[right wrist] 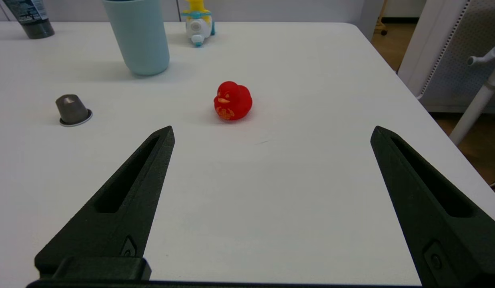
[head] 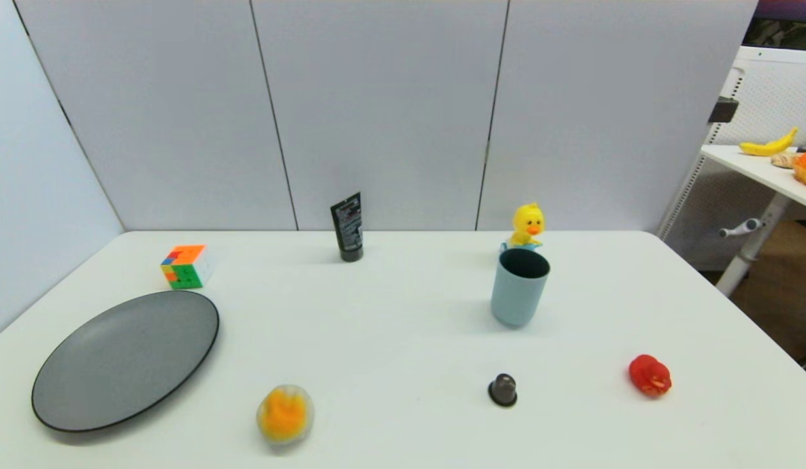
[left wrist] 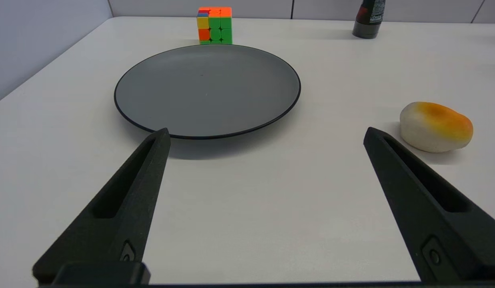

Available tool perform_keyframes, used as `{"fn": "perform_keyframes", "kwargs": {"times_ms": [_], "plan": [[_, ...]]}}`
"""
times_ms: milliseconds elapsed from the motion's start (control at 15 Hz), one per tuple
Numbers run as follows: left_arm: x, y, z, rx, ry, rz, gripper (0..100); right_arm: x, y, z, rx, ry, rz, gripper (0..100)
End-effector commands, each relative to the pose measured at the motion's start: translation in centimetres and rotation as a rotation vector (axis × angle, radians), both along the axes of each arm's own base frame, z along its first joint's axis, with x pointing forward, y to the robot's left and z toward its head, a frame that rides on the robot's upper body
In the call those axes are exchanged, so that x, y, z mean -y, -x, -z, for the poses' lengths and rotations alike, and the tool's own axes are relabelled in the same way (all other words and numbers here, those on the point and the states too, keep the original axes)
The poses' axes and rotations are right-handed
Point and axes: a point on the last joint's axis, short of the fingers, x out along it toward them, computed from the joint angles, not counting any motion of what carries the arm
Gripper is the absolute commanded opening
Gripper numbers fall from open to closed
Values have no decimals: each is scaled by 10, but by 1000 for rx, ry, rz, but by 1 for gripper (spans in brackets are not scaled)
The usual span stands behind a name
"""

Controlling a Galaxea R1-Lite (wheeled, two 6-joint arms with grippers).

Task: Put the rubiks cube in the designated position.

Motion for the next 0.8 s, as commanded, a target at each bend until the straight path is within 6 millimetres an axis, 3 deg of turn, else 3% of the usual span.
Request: {"fn": "perform_keyframes", "kwargs": {"times_ms": [67, 800], "plan": [[0, 0, 0, -2, 0, 0, 100, 0, 0, 0, -1, 0, -1, 100], [0, 0, 0, -2, -2, 0, 100, 0, 0, 0, -1, 0, -1, 100]]}}
